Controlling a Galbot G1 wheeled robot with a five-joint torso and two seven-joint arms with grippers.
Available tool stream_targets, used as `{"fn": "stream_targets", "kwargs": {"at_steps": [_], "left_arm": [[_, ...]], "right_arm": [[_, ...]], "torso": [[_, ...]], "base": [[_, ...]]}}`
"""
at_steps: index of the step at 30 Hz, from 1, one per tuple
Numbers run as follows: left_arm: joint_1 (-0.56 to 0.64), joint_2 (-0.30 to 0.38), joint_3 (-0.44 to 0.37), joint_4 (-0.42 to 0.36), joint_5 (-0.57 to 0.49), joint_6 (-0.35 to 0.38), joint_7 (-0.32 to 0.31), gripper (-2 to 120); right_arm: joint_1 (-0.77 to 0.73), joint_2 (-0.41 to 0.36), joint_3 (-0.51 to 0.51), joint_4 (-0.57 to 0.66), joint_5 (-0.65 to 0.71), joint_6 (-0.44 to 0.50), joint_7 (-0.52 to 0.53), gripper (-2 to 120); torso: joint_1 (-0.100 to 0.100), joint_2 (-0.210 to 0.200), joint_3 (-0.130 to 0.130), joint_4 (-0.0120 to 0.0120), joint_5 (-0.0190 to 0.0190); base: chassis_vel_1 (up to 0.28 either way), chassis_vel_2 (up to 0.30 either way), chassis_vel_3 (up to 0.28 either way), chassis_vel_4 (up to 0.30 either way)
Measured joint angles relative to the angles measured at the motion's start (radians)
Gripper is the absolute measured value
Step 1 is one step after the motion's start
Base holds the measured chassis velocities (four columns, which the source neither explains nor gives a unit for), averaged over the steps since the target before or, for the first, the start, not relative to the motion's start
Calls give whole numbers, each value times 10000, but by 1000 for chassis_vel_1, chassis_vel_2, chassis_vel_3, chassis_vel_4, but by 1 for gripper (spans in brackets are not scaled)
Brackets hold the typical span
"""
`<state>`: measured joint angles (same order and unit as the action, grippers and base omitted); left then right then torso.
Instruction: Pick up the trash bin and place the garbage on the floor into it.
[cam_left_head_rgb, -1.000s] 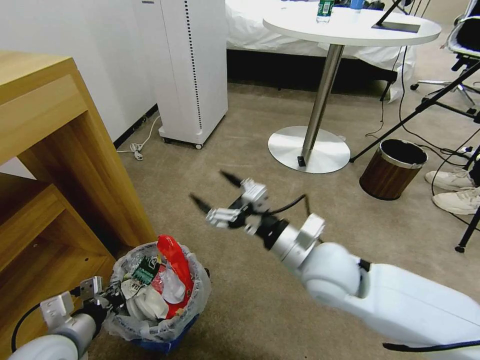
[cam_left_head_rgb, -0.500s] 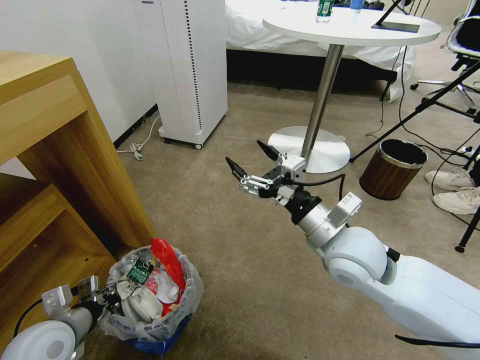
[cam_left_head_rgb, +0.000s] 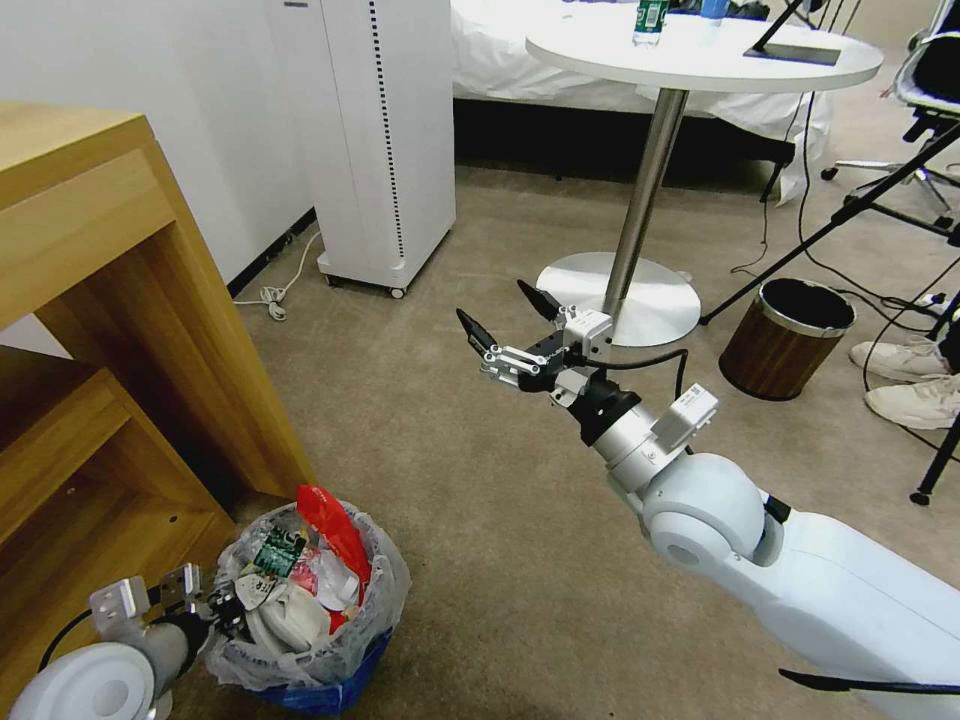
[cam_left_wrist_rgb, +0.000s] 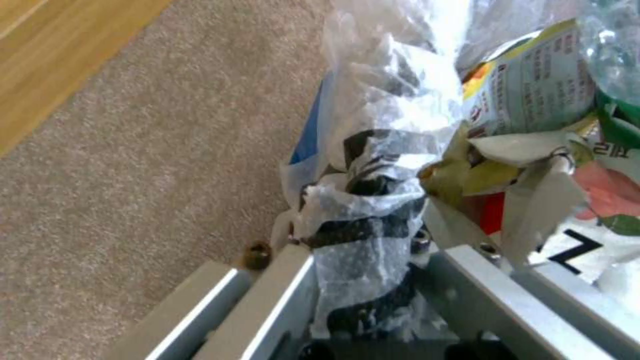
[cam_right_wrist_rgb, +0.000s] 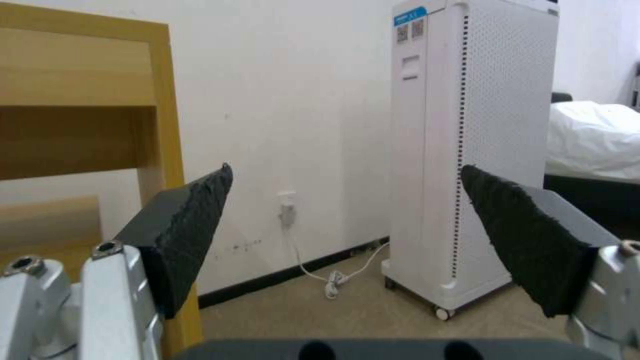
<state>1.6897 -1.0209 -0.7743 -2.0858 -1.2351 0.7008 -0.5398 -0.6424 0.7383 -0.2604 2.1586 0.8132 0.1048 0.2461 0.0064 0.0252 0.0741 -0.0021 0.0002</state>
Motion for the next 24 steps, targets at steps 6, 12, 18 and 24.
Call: {"fn": "stream_targets", "kwargs": {"at_steps": [6, 12, 18, 24], "left_arm": [[39, -108, -109, -327, 81, -192, 99, 25], [113, -253, -251, -558, 711, -340, 355, 48], [228, -392, -346, -713, 1306, -413, 524, 67], [581, -513, -495, -978, 2201, -557, 826, 88]], "right_arm": [[-153, 96, 51, -74, -116, 58, -18, 86], [-265, 130, 100, -96, -127, 66, -25, 86], [-356, 130, 101, -108, -215, 85, -36, 88], [-448, 125, 124, -73, -310, 143, -80, 88]], "torso": [[0, 0, 0, 0, -1], [0, 0, 0, -1, -1], [0, 0, 0, -1, -1], [0, 0, 0, -1, -1]], "base": [[0, 0, 0, 0], [0, 0, 0, 0], [0, 0, 0, 0], [0, 0, 0, 0]]}}
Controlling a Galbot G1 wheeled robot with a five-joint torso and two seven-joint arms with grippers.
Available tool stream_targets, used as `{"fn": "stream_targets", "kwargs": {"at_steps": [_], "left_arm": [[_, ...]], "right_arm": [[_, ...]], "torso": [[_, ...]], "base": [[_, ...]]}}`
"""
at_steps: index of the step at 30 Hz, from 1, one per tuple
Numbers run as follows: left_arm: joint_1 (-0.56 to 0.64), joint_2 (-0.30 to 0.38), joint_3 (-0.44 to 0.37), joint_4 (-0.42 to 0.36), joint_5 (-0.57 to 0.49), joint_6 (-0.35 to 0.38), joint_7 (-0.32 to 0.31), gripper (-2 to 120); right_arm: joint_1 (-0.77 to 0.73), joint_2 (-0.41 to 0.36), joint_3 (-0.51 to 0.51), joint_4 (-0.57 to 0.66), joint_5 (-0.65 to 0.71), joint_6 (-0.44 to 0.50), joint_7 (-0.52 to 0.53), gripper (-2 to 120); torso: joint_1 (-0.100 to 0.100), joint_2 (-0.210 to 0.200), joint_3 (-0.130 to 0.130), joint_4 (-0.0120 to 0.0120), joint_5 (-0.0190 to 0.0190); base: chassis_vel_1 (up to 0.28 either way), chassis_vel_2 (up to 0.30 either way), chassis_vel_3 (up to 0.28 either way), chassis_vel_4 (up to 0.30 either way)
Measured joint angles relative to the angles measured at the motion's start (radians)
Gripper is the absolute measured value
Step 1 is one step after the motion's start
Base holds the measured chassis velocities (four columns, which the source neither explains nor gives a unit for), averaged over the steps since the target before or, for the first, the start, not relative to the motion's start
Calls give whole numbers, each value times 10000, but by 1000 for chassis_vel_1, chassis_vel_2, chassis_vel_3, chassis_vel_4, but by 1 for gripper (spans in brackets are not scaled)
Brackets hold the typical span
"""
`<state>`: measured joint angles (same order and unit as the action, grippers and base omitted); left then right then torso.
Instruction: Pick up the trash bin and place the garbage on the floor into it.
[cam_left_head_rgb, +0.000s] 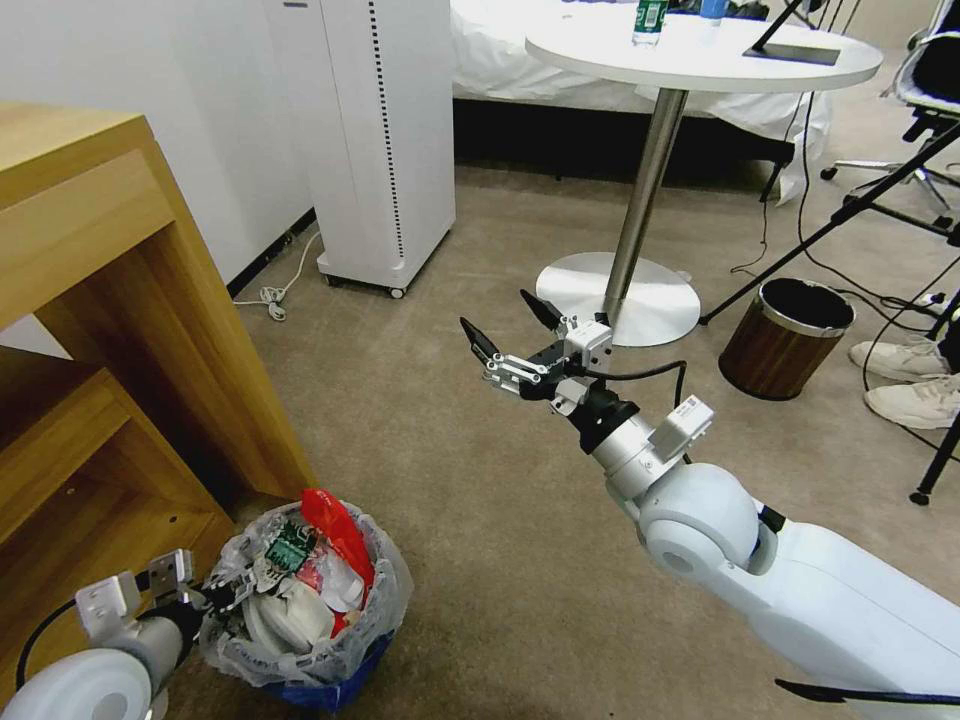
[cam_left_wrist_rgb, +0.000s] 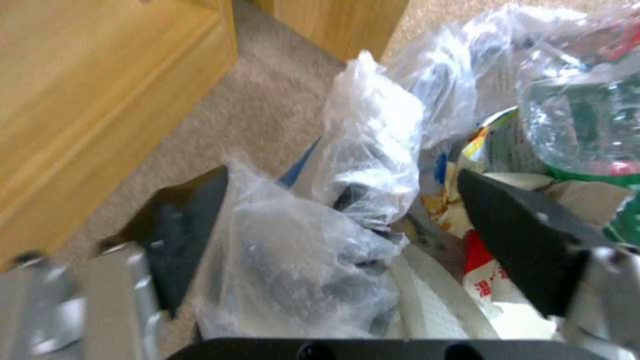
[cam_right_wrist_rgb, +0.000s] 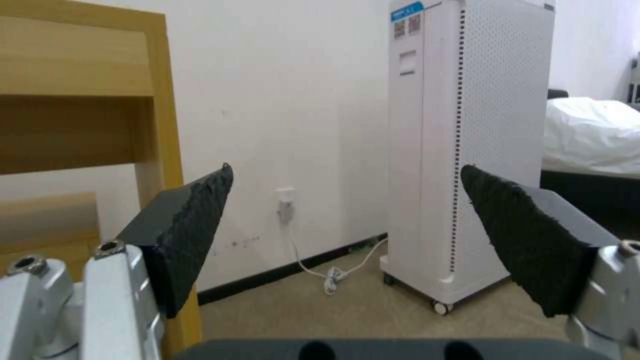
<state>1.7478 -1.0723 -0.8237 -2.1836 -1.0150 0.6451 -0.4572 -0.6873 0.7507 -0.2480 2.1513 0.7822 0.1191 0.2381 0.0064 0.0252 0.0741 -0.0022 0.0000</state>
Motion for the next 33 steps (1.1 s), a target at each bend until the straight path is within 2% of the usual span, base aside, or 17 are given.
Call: {"fn": "stream_targets", "kwargs": {"at_steps": [1, 3, 12, 15, 16, 18, 21, 23, 25, 28, 29, 32, 33], "left_arm": [[169, -45, -57, -181, 276, -35, 101, 96], [338, -91, -132, -350, 562, -81, 190, 99], [958, -350, -603, -795, 1519, -378, 615, 100], [1026, -657, -885, -987, 2320, -785, 1118, 100], [1026, -657, -885, -987, 2320, -785, 1118, 100], [978, -934, -1019, -1177, 2936, -1226, 1557, 100], [908, -1192, -1050, -1431, 3276, -1506, 1833, 100], [886, -1460, -975, -1653, 3906, -2016, 2216, 100], [876, -1504, -957, -1692, 4041, -2126, 2287, 100], [722, -1765, -840, -1886, 4680, -2858, 2663, 100], [722, -1765, -840, -1886, 4680, -2858, 2663, 100], [623, -1896, -733, -1882, 4869, -3350, 2835, 100], [623, -1896, -733, -1882, 4869, -3350, 2835, 100]], "right_arm": [[-25, 4, 8, 20, -18, 12, -6, 88], [-48, 29, 14, 27, -43, 18, -8, 88], [-124, 200, 31, -29, -334, 69, -19, 88], [-317, 397, 371, -139, -415, 61, 134, 89], [-317, 397, 371, -139, -415, 61, 134, 89], [-583, 501, 906, -269, -442, 96, 256, 92], [-936, 580, 1566, -355, -513, 234, 312, 96], [-1529, 659, 2611, -413, -668, 389, 434, 99], [-1666, 677, 2847, -413, -696, 407, 436, 100], [-2713, 915, 4820, -321, -753, 449, 472, 100], [-2713, 915, 4820, -321, -753, 449, 472, 100], [-3785, 1176, 6810, -284, -1100, 326, 436, 100], [-3785, 1176, 6810, -284, -1100, 326, 436, 100]], "torso": [[0, 0, 0, 0, 0], [0, 0, 0, 0, 1], [0, 0, 0, 1, 1], [0, 0, 0, 2, 1], [0, 0, 0, 2, 1], [1, 0, 0, 2, 0], [0, 0, 0, 1, 2], [0, 1, 0, 1, 3], [0, 0, 0, 1, 2], [0, 0, -1, 0, 3], [0, 0, -1, 0, 3], [0, 0, 0, 0, 1], [0, 0, 0, 0, 1]], "base": [[0, 0, 0, 0], [0, 0, 0, 0], [0, 0, 0, 0], [0, 0, 0, 0], [0, 0, 0, 0], [0, 0, 0, 0], [0, 0, 0, 0], [0, 0, 0, 0], [0, 0, 0, 0], [0, 0, 0, 0], [0, 0, 0, 0], [0, 0, 0, 0], [0, 0, 0, 0]]}}
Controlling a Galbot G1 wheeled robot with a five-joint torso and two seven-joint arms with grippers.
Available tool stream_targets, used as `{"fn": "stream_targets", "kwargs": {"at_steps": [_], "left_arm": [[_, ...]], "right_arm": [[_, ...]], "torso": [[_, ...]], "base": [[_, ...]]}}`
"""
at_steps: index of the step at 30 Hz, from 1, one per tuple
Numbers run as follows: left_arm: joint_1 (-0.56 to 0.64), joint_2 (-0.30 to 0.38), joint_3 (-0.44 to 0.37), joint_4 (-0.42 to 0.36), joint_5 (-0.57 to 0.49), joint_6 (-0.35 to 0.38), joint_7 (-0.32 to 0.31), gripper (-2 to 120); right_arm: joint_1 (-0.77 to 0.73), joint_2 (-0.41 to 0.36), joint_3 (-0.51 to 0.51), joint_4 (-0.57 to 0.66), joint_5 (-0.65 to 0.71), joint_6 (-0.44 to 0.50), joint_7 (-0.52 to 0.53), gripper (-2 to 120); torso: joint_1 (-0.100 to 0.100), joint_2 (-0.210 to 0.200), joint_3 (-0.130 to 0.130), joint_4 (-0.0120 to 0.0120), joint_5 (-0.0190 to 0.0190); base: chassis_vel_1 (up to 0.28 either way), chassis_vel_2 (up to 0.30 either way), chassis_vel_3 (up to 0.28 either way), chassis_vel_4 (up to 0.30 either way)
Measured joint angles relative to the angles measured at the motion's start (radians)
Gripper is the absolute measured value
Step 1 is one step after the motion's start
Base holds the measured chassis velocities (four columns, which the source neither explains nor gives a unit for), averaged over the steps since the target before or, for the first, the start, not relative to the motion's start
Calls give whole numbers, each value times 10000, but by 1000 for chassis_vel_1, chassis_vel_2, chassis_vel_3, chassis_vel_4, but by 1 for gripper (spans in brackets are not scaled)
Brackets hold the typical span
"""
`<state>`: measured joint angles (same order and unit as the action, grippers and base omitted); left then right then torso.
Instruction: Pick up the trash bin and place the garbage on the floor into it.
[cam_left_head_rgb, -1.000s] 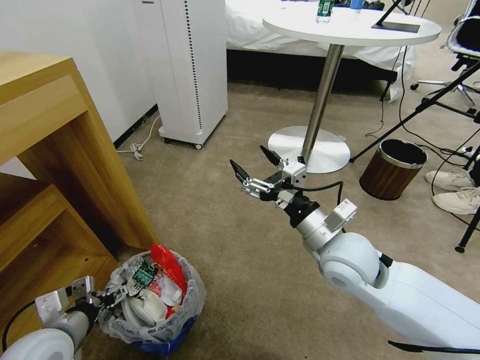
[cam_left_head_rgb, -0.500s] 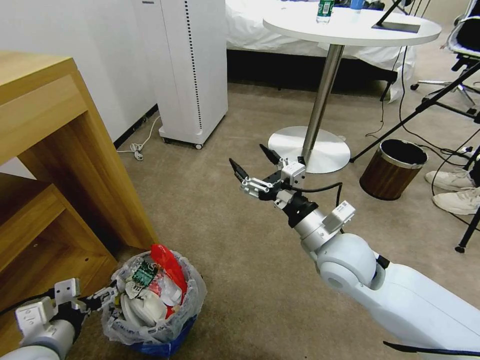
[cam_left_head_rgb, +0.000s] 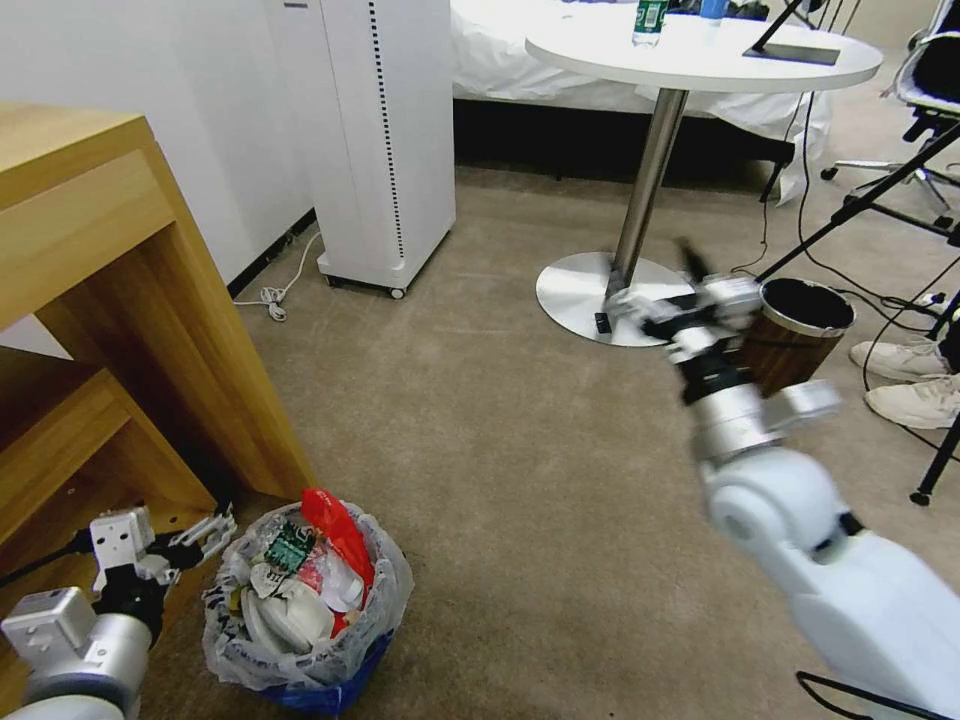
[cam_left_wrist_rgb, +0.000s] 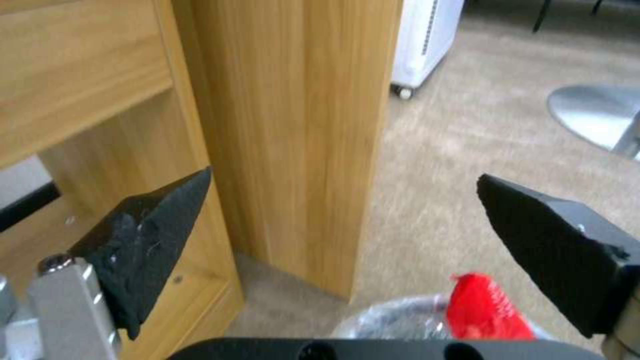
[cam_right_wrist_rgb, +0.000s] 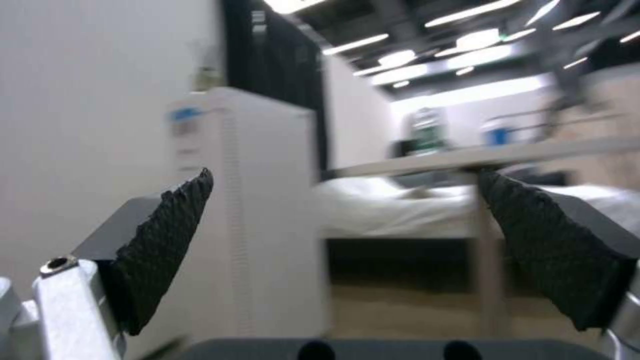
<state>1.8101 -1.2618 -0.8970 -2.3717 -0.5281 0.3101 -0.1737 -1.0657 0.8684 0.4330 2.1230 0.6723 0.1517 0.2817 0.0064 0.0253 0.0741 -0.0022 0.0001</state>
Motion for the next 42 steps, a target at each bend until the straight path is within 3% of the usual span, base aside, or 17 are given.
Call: {"fn": "stream_targets", "kwargs": {"at_steps": [2, 9, 17, 29, 42], "left_arm": [[-17, -30, 45, 62, 162, -243, 155, 100], [19, 84, 141, 17, 328, -318, 254, 100], [186, 281, 275, 107, 536, -346, 378, 100], [-105, 821, 378, 823, 387, -462, 915, 100], [-546, 1146, 438, 1324, 208, -405, 952, 100]], "right_arm": [[-1026, 163, 1078, 20, -382, -45, 23, 100], [-2697, 655, 2027, -348, -1248, 226, 156, 100], [-2982, 1035, 2020, -782, -1488, 247, 262, 100], [-3113, 2115, 1200, -1668, -2374, 499, 260, 100], [-3079, 2421, 1012, -1716, -2576, 447, 87, 100]], "torso": [[0, 0, 0, 0, 2], [0, 0, 0, -2, 3], [0, 0, 0, 0, -2], [0, 0, 1, 1, -2], [0, 0, 1, 0, 1]], "base": [[0, 0, 0, 0], [0, 0, 0, 0], [0, 0, 0, 0], [0, 0, 0, 0], [0, 0, 0, 0]]}}
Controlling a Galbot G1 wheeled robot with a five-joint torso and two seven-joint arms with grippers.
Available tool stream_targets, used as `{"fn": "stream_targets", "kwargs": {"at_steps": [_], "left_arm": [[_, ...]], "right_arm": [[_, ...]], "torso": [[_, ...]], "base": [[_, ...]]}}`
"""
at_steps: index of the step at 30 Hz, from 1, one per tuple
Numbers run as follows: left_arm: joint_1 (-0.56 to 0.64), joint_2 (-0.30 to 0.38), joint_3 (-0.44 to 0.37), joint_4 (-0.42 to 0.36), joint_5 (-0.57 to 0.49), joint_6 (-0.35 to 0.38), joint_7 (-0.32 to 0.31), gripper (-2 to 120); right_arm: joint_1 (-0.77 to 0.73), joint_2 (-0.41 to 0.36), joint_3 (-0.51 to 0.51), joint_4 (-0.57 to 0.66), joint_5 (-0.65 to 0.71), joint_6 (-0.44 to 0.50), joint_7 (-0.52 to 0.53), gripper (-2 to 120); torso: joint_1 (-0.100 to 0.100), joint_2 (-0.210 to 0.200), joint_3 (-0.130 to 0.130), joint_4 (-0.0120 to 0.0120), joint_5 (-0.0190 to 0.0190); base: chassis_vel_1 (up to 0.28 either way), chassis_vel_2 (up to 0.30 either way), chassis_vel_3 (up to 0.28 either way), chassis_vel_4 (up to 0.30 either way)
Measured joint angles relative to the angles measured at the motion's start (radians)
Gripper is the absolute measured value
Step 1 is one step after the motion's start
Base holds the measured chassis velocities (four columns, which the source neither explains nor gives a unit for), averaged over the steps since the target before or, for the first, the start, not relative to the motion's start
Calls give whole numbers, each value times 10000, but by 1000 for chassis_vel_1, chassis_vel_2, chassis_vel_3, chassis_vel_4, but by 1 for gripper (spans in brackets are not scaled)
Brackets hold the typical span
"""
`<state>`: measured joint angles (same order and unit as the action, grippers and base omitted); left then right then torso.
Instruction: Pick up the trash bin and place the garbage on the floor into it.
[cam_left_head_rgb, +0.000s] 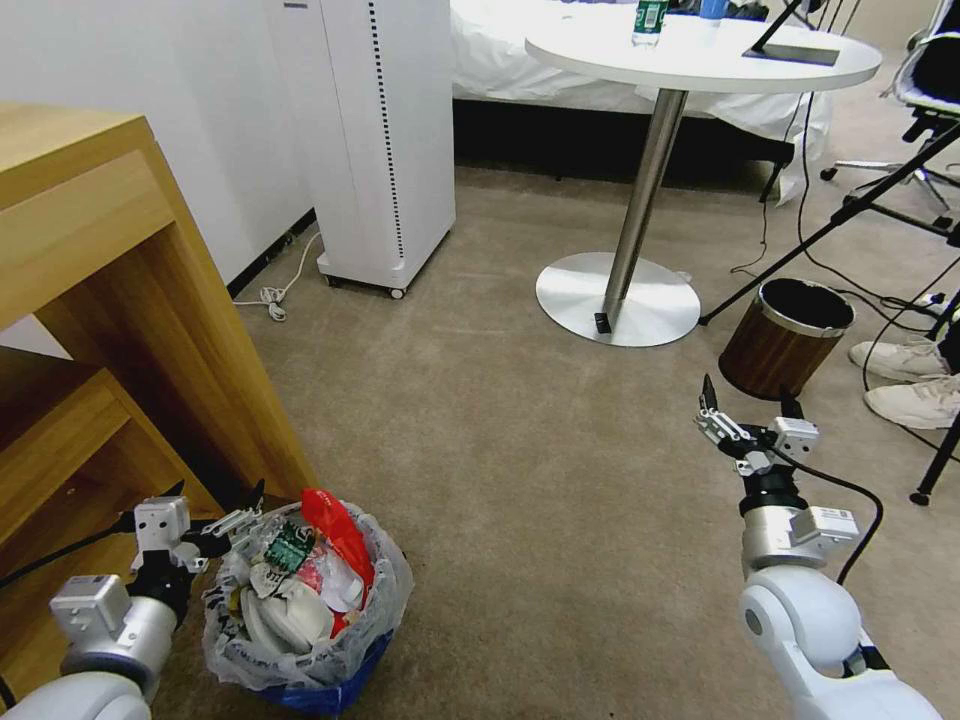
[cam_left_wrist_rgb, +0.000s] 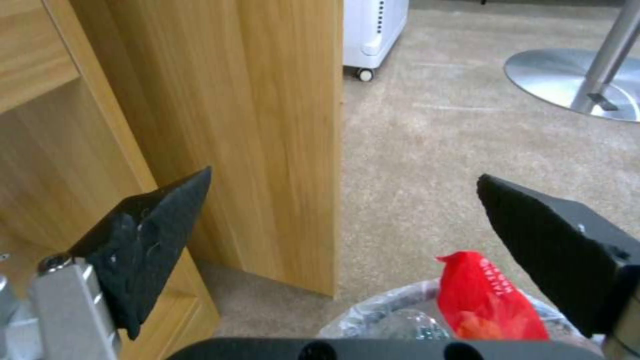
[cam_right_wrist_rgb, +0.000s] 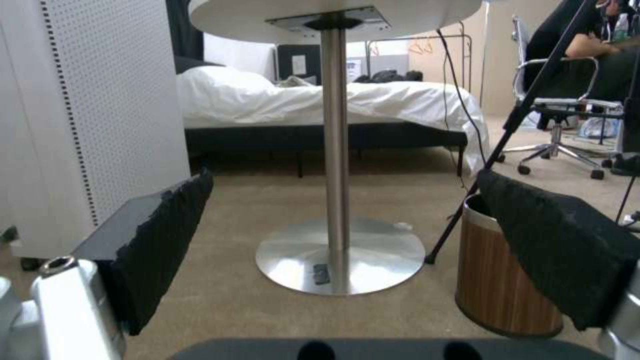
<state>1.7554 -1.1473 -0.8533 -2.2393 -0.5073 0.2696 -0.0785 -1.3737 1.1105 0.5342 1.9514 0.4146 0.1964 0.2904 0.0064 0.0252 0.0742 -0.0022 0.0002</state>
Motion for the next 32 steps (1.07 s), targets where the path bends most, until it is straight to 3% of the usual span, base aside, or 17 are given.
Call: {"fn": "stream_targets", "kwargs": {"at_steps": [32], "left_arm": [[-105, -50, 10, 180, 16, 7, 26, 100]], "right_arm": [[-15, 22, -103, -90, -108, 67, -123, 100]], "torso": [[0, 0, 0, 0, -1]], "base": [[0, 0, 0, 0]]}}
